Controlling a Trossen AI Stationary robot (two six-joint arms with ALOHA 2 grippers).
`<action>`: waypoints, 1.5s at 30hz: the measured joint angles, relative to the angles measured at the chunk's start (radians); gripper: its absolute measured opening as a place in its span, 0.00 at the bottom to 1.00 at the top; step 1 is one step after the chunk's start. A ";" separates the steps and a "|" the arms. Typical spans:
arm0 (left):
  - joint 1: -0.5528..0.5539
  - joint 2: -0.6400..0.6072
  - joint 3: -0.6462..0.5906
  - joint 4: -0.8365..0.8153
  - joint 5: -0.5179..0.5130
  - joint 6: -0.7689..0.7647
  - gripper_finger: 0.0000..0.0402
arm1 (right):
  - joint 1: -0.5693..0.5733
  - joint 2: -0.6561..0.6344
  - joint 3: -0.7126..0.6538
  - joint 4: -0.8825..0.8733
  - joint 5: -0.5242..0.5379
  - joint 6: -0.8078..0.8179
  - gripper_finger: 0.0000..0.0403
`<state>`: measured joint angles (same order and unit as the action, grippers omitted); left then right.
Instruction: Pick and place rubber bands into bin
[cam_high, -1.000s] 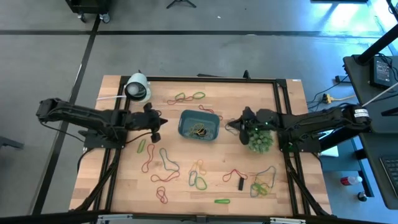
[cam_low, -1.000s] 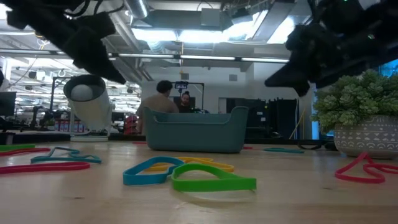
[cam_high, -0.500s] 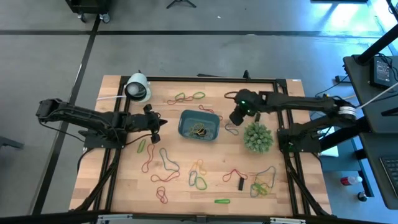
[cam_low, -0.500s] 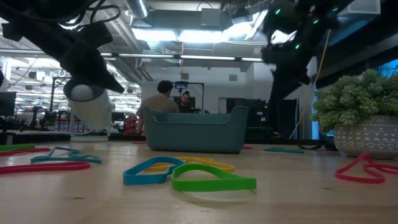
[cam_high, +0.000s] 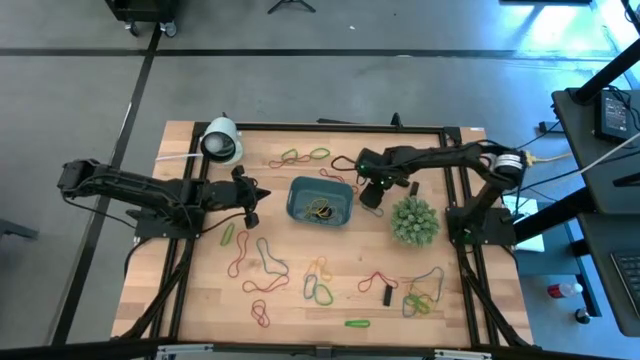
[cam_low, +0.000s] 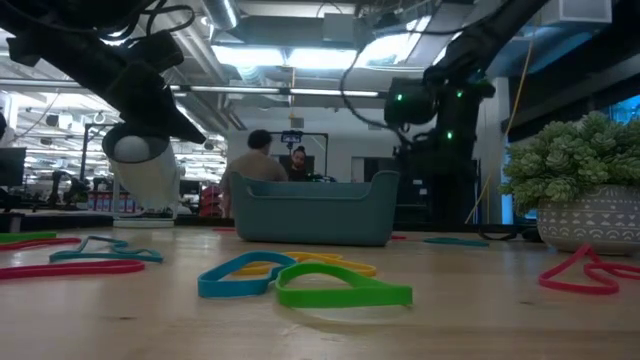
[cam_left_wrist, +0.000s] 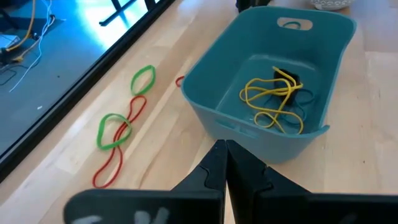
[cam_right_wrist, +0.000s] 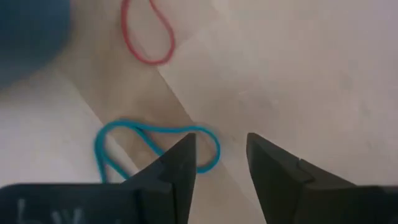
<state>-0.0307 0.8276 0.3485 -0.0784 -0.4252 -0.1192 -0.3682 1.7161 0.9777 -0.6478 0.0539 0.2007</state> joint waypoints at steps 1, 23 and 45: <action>0.000 0.000 0.000 0.000 0.000 0.000 0.00 | 0.000 0.016 0.000 -0.005 -0.003 -0.003 0.36; 0.000 0.001 0.000 0.000 -0.002 -0.016 0.00 | 0.044 -0.002 -0.011 -0.123 0.012 0.035 0.01; 0.000 0.001 0.000 0.008 -0.002 -0.009 0.00 | 0.164 -0.545 -0.001 -0.020 0.140 0.173 0.00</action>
<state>-0.0309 0.8284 0.3489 -0.0704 -0.4271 -0.1280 -0.2038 1.1711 0.9768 -0.6674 0.1939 0.3737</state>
